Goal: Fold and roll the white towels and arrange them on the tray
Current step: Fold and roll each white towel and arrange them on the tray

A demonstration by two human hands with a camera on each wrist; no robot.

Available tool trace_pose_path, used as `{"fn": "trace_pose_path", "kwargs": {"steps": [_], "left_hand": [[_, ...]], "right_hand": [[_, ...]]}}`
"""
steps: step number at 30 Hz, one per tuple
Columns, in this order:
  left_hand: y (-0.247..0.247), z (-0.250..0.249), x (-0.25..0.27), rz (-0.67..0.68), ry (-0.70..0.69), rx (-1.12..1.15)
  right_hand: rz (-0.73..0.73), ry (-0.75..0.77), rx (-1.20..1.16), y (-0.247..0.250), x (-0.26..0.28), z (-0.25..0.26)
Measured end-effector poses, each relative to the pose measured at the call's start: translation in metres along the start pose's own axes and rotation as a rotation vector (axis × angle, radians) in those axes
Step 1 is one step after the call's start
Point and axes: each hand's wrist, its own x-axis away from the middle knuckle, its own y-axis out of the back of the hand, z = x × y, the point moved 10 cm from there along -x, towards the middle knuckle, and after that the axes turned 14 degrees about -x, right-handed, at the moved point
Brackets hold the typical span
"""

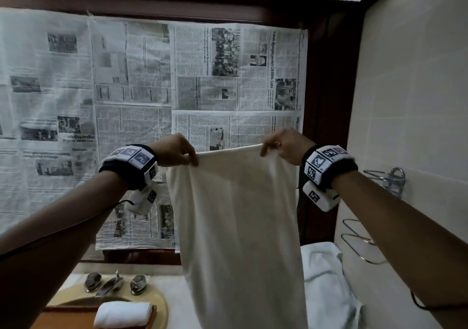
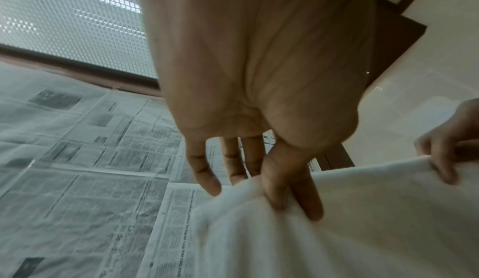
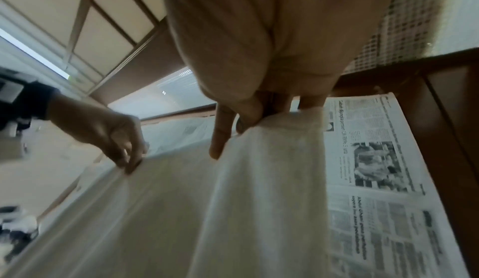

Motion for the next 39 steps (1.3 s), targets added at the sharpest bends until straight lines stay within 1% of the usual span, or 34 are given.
{"fn": "trace_pose_path", "kwargs": {"steps": [3,6,10,13,15,18,21,25,27,29,31,33,35,39], "left_hand": [[0.011,-0.001,0.001,-0.072,0.03,-0.029],[0.017,0.002,0.003,-0.098,0.046,-0.081],[0.018,0.016,0.004,-0.126,0.103,-0.084],[0.016,0.022,0.006,-0.144,0.14,-0.014],[0.013,0.024,0.008,-0.152,0.154,0.045],[0.01,0.018,0.011,-0.162,0.12,0.21],[0.009,0.007,0.013,-0.15,0.093,0.331],[0.005,-0.005,0.014,-0.126,0.111,0.4],[-0.002,-0.012,0.014,-0.06,0.087,0.533],[-0.01,-0.025,0.015,0.017,0.039,0.682],[-0.014,-0.038,0.016,0.054,0.002,0.731],[-0.015,-0.051,0.016,0.069,-0.021,0.722],[-0.013,-0.061,0.015,0.065,-0.042,0.631],[-0.002,-0.08,0.012,-0.025,-0.104,0.419]], "right_hand": [[0.018,-0.029,0.081,0.004,0.002,0.001],[0.002,-0.047,0.102,0.008,-0.001,-0.007],[-0.008,-0.065,0.051,0.006,-0.004,-0.01],[0.02,-0.13,-0.006,-0.002,-0.005,-0.012],[0.077,-0.168,-0.028,-0.012,-0.005,-0.014],[0.161,-0.157,-0.069,-0.027,-0.005,-0.005],[0.214,-0.165,-0.132,-0.034,0.001,0.007],[0.25,-0.134,-0.167,-0.044,-0.001,0.012],[0.234,-0.084,-0.158,-0.049,-0.003,0.017],[0.21,-0.068,-0.144,-0.053,-0.004,0.017],[0.181,-0.07,-0.121,-0.053,-0.004,0.017],[0.147,-0.068,-0.095,-0.05,-0.003,0.018],[0.118,-0.07,-0.066,-0.047,-0.002,0.019],[0.1,-0.074,-0.055,-0.046,-0.002,0.026]]}}
